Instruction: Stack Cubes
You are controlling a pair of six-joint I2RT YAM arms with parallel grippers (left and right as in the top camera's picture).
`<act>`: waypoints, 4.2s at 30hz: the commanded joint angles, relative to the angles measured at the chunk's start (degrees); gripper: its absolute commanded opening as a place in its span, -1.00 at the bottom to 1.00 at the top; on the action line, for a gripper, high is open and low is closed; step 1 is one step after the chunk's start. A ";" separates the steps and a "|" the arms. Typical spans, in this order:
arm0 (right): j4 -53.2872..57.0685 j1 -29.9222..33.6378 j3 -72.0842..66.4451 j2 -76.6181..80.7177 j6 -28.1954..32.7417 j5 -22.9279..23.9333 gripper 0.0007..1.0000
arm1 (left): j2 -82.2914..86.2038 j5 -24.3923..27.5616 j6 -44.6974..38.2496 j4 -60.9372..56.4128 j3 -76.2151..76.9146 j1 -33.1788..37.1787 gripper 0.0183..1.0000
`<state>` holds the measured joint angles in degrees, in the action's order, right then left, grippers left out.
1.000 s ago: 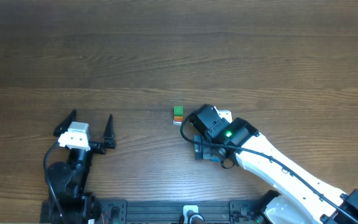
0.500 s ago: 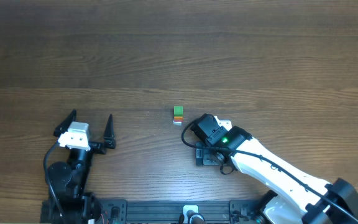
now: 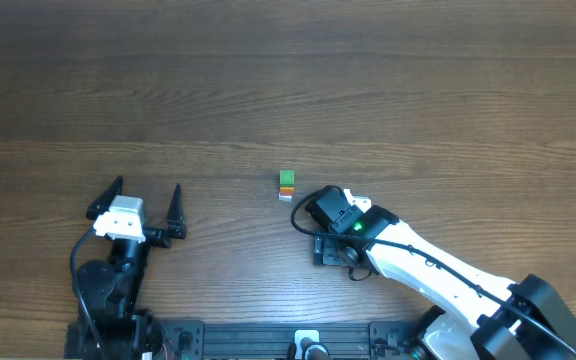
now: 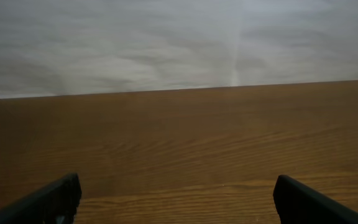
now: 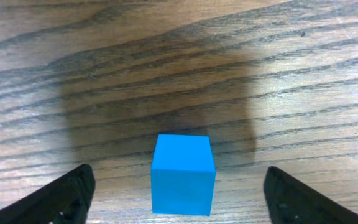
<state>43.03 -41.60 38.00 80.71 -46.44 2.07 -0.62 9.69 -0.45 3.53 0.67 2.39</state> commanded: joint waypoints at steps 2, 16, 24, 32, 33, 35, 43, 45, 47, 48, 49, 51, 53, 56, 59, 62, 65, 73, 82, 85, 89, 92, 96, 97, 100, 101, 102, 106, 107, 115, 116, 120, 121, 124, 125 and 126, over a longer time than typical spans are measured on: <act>-0.83 0.28 -0.35 1.92 -0.39 -0.04 0.52 | 0.28 0.50 -0.81 -0.04 -0.33 0.39 1.00; -1.92 0.28 -0.35 3.19 -0.24 -0.07 -0.23 | 0.28 0.50 -0.83 -0.04 -0.33 0.42 1.00; -2.14 0.28 -0.35 3.21 -0.24 -0.07 -0.50 | 0.28 0.52 -0.83 -0.04 -0.33 0.42 1.00; -2.16 0.28 0.83 3.19 0.72 0.42 -0.83 | 0.28 0.50 -0.83 -0.04 -0.33 0.39 1.00; -1.66 0.28 1.57 3.19 1.07 0.46 -0.88 | 0.28 0.52 -0.81 -0.04 -0.33 0.39 1.00; 0.63 0.28 4.20 3.19 1.60 1.14 -0.97 | 0.28 0.52 -0.81 -0.04 -0.33 0.39 1.00; 12.41 0.26 19.74 3.19 3.89 4.04 -0.98 | 0.28 0.52 -0.81 -0.04 -0.33 0.42 1.00; 13.57 0.28 23.26 3.19 4.81 4.07 -0.98 | 0.28 0.50 -0.81 -0.04 -0.33 0.42 1.00; 14.56 0.35 27.41 3.23 5.38 4.13 -0.98 | 0.28 0.50 -0.81 -0.04 -0.33 0.39 1.00; 14.86 0.33 29.09 3.37 5.38 4.33 -0.98 | 0.28 0.52 -0.83 -0.04 -0.33 0.42 1.00; 15.23 0.33 31.47 3.80 5.40 4.50 -0.98 | 0.28 0.52 -0.81 -0.04 -0.33 0.39 1.00; 15.98 0.33 35.19 5.16 5.70 4.50 -0.98 | 0.28 0.52 -0.81 -0.04 -0.33 0.39 1.00; 17.25 0.33 39.56 8.00 6.47 4.48 -0.98 | 0.28 0.50 -0.81 -0.04 -0.33 0.39 1.00; 19.30 0.33 45.18 12.55 7.37 4.46 -0.98 | 0.28 0.50 -0.83 -0.04 -0.33 0.39 1.00; 21.75 0.33 51.12 17.55 7.98 4.44 -0.98 | 0.28 0.50 -0.81 -0.04 -0.33 0.39 1.00; 23.26 0.33 55.04 21.44 7.98 4.44 -0.98 | 0.28 0.50 -0.81 -0.04 -0.33 0.39 1.00; 23.39 0.33 56.30 24.06 7.93 4.11 -0.98 | 0.28 0.50 -0.83 -0.04 -0.33 0.39 1.00; 23.87 -0.13 56.30 25.38 7.93 3.04 -0.98 | 0.28 0.50 -0.81 -0.04 -0.33 0.39 1.00; 24.00 -0.37 56.28 27.19 7.93 2.38 -0.98 | 0.28 0.50 -0.81 -0.04 -0.33 0.39 1.00; 23.87 -0.37 56.28 27.96 7.91 1.81 -0.98 | 0.28 0.52 -0.83 -0.04 -0.33 0.39 1.00; 23.82 -0.39 56.28 28.11 7.91 0.92 -0.98 | 0.28 0.52 -0.81 -0.04 -0.33 0.42 1.00; 23.87 -0.39 56.28 28.13 7.91 0.52 -0.98 | 0.28 0.52 -0.81 -0.04 -0.33 0.39 1.00; 23.87 -0.44 56.28 28.17 7.91 0.33 -0.98 | 0.28 0.50 -0.83 -0.04 -0.33 0.39 1.00; 23.87 -0.46 56.26 28.17 7.91 0.31 -0.98 | 0.28 0.52 -0.83 -0.04 -0.33 0.39 1.00; 24.00 -0.48 56.13 28.17 7.91 0.33 -0.98 | 0.28 0.50 -0.81 -0.04 -0.33 0.39 1.00; 24.06 -0.48 56.06 28.17 7.91 0.33 -0.98 | 0.28 0.50 -0.81 -0.04 -0.33 0.42 1.00; 24.13 -0.48 55.95 28.17 7.91 0.31 -0.98 | 0.28 0.50 -0.83 -0.04 -0.33 0.39 1.00; 24.15 -0.48 55.95 28.17 7.91 0.24 -0.98 | 0.28 0.50 -0.83 -0.04 -0.33 0.39 1.00; 24.17 -0.48 55.95 28.17 7.91 0.09 -0.98 | 0.28 0.52 -0.81 -0.04 -0.33 0.39 1.00; 24.37 -0.48 55.78 28.30 7.91 -0.02 -0.99 | 0.28 0.50 -0.83 -0.04 -0.33 0.39 1.00; 24.37 -0.48 55.69 28.33 7.91 -0.15 -0.98 | 0.28 0.50 -0.83 -0.04 -0.33 0.39 1.00; 24.52 -0.48 55.56 28.89 7.91 -0.35 -0.98 | 0.28 0.52 -0.81 -0.04 -0.33 0.39 1.00; 24.50 -0.48 55.56 29.03 7.91 -0.39 -0.99 | 0.28 0.50 -0.83 -0.04 -0.33 0.39 1.00; 24.50 -0.48 55.56 29.20 7.91 -0.79 -0.98 | 0.28 0.50 -0.81 -0.04 -0.33 0.39 1.00; 24.50 -0.50 55.56 29.20 7.91 -0.79 -0.98 | 0.28 0.52 -0.81 -0.04 -0.33 0.39 1.00; 24.50 -0.48 55.56 29.20 7.91 -0.76 -0.98 | 0.28 0.52 -0.83 -0.04 -0.33 0.42 1.00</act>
<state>67.40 -41.71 92.84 108.95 -38.76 1.80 -0.62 9.69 -0.45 3.53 0.67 2.39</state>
